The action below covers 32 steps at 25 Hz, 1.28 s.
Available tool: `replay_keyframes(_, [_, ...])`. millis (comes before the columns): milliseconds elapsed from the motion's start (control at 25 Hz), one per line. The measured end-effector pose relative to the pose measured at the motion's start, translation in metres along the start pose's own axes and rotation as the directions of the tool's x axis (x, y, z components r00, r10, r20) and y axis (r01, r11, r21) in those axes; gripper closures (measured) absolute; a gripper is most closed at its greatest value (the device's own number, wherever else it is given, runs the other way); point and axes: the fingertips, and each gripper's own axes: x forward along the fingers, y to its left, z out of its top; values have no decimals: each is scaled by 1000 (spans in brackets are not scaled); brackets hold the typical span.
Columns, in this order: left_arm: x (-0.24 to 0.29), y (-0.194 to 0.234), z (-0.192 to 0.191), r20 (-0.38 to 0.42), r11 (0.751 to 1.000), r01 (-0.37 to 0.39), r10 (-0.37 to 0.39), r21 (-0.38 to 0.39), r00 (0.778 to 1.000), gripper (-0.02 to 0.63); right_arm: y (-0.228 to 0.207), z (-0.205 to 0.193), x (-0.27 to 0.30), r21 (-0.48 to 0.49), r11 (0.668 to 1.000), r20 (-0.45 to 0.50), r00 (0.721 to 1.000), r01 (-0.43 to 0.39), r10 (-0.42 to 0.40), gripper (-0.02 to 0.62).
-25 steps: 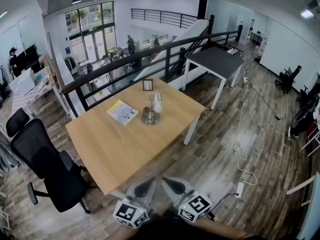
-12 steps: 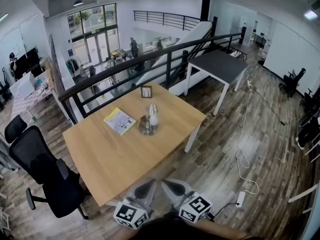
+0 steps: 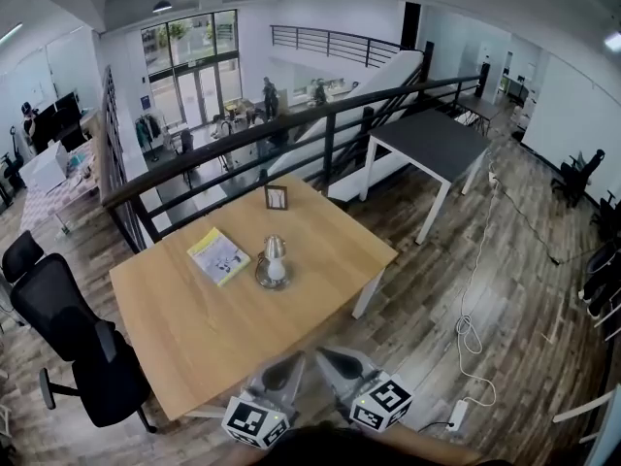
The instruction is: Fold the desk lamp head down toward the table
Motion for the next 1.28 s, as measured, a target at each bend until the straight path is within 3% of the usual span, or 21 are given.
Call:
replay_keyframes(280, [33, 30, -5, -18, 999, -44, 44, -25, 999, 604, -35, -5, 21, 46, 999, -25, 999, -21, 22, 592])
replay_keyframes(720, [78, 96, 8, -19, 999, 48, -48, -21, 999, 604, -74, 9, 90, 33, 998, -9, 999, 51, -51, 592])
replay_keyframes(1280, [74, 202, 29, -32, 994, 101, -102, -34, 994, 604, -81, 7, 184, -13, 983, -9, 983, 184, -184, 592])
